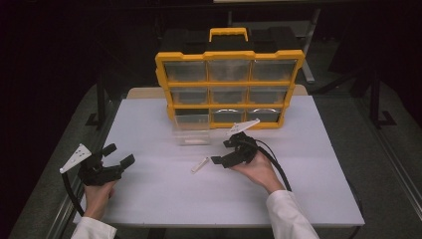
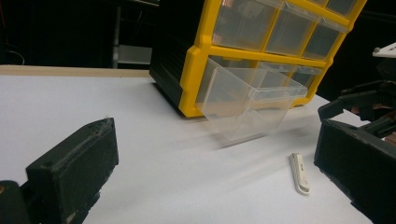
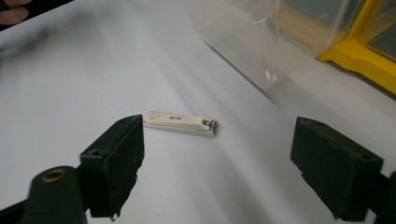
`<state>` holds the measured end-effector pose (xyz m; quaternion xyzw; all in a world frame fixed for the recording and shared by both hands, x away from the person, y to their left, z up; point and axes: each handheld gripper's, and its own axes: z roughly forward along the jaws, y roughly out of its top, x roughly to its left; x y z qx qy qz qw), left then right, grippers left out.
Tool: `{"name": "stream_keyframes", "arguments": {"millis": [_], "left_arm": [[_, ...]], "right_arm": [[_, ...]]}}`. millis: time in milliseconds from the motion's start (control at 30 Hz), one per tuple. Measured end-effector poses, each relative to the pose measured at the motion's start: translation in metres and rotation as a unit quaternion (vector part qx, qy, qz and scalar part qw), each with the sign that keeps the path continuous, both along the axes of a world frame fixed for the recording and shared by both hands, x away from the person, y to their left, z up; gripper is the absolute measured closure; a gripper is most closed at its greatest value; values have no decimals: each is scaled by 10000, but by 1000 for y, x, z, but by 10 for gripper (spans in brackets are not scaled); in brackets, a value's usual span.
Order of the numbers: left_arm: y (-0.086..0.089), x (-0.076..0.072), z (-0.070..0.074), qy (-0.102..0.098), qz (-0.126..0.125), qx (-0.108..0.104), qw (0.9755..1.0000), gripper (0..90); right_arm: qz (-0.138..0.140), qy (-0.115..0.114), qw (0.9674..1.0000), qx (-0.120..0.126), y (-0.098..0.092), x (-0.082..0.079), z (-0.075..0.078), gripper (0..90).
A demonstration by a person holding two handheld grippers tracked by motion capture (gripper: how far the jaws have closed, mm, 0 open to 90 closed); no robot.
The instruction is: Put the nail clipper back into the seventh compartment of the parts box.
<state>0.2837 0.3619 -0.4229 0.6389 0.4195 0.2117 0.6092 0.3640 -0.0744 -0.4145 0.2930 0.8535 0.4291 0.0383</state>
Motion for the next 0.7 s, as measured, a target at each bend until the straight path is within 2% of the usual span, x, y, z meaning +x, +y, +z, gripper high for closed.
{"name": "stream_keyframes", "arguments": {"millis": [33, 67, 133, 167, 200, 233, 333, 433, 700], "left_arm": [[0, 0, 0, 0, 0, 0, 10000, 0], [0, 0, 0, -3, -1, -13, 10000, 0], [0, 0, 0, -1, -6, -14, 10000, 0], [0, 0, 0, -1, -6, -14, 10000, 0], [0, 0, 0, -1, -6, -18, 10000, 0], [0, 0, 0, -2, -4, -28, 10000, 0], [0, 0, 0, -2, -6, -22, 10000, 0], [0, 0, 0, 0, -8, -37, 10000, 0], [1, 0, 0, -15, -25, -50, 10000, 0]], "right_arm": [[0, 0, 10000, 0, 0, 0, 0, 195], [99, 130, 9999, 33, 3, 2, -3, 272], [111, 169, 9998, 3, 5, 3, -5, 324], [111, 169, 9998, 3, 5, 3, -5, 324], [130, 178, 9998, -30, 7, 3, -6, 380], [130, 178, 9998, -30, 7, 3, -6, 380], [138, 173, 9998, -5, 8, 6, -8, 481], [187, 208, 9996, 23, 9, 8, -9, 544], [241, 247, 9994, -91, 14, 13, -17, 703]]}}
